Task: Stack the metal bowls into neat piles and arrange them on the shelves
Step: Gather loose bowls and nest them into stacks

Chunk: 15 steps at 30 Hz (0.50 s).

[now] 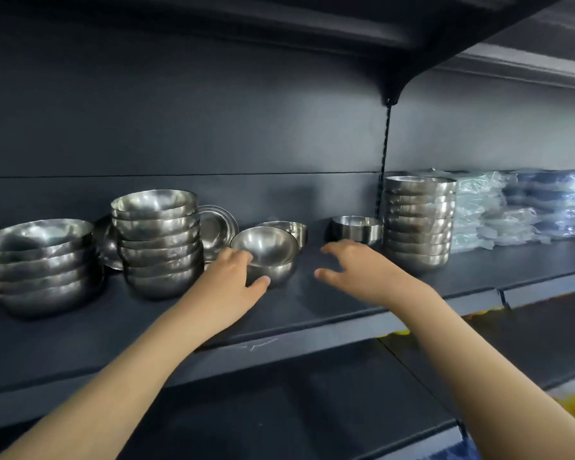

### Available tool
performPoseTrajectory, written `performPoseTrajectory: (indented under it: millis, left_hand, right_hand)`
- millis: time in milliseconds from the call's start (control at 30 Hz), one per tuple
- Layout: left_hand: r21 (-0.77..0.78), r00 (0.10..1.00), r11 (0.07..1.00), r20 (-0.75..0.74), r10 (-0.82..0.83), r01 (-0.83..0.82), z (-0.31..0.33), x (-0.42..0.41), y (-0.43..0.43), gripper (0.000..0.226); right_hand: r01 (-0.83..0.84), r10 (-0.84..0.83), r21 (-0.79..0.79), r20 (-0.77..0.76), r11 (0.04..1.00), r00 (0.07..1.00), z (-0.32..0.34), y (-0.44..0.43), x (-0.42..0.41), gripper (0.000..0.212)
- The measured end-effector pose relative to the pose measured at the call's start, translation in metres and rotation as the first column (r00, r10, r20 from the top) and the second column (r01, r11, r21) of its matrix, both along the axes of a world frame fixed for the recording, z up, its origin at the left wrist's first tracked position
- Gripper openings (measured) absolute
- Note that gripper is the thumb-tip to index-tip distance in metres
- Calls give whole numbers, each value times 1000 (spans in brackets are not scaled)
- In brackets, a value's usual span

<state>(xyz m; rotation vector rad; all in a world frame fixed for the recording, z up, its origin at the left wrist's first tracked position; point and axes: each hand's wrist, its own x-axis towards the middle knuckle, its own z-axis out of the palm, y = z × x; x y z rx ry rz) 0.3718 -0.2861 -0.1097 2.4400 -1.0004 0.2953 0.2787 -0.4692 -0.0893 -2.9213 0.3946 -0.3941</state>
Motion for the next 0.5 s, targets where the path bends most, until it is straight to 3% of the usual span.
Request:
performPoseTrajectory:
  millis: [167, 367, 500]
  left_hand:
    - [-74, 999, 997, 36, 16, -13, -5, 31, -20, 49]
    - [-16, 998, 998, 6, 61, -61, -12, 58, -30, 64]
    - [-19, 992, 999, -116, 43, -46, -13, 71, -32, 81]
  right_hand:
    - [-100, 102, -36, 35, 994, 994, -3, -19, 51, 52]
    - [-239, 232, 96, 82, 966, 969, -8, -38, 90, 55]
    - [-414, 395, 273, 123, 869, 910, -7, -44, 106, 52]
